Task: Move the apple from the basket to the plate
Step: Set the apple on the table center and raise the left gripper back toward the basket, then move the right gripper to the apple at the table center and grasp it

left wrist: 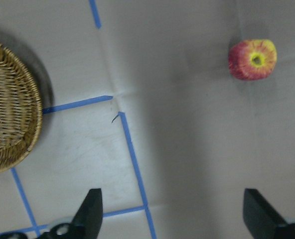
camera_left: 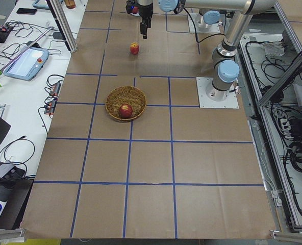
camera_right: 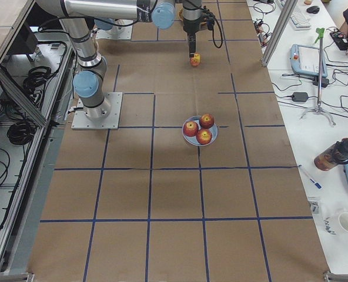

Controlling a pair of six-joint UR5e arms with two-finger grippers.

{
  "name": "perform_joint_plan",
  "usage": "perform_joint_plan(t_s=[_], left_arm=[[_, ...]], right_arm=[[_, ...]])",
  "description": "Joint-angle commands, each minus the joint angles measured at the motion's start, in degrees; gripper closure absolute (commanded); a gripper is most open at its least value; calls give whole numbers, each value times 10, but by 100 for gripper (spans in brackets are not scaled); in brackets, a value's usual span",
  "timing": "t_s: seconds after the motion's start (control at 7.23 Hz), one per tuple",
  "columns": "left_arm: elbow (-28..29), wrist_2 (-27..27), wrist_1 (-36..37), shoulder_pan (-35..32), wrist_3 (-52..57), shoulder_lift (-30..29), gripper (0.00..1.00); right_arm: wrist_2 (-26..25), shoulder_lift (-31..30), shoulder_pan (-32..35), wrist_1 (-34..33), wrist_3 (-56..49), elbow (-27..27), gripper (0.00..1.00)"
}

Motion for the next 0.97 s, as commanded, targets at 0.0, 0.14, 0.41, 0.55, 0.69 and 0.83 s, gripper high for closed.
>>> perform_joint_plan(t_s=[0.0, 0.14, 0.41, 0.55, 0.69, 0.83], left_arm=[[0, 35, -30, 50, 77, 29, 2], [0, 34, -40, 62, 79, 34, 2], [-6, 25, -35, 64, 81, 34, 1], [-6, 25, -33, 61, 75, 34, 1], [-4, 24, -33, 52, 74, 31, 1], [-5, 17, -34, 48, 71, 33, 1]], right_arm=[[-6, 66, 99, -60, 118, -2, 0], [-6, 112, 144, -106, 173, -3, 0], [-4, 198, 210, -198, 251, 0, 0], [-6, 222, 228, -230, 263, 3, 0], [-8, 243, 233, -256, 269, 4, 0], [-7, 264, 234, -260, 270, 5, 0]])
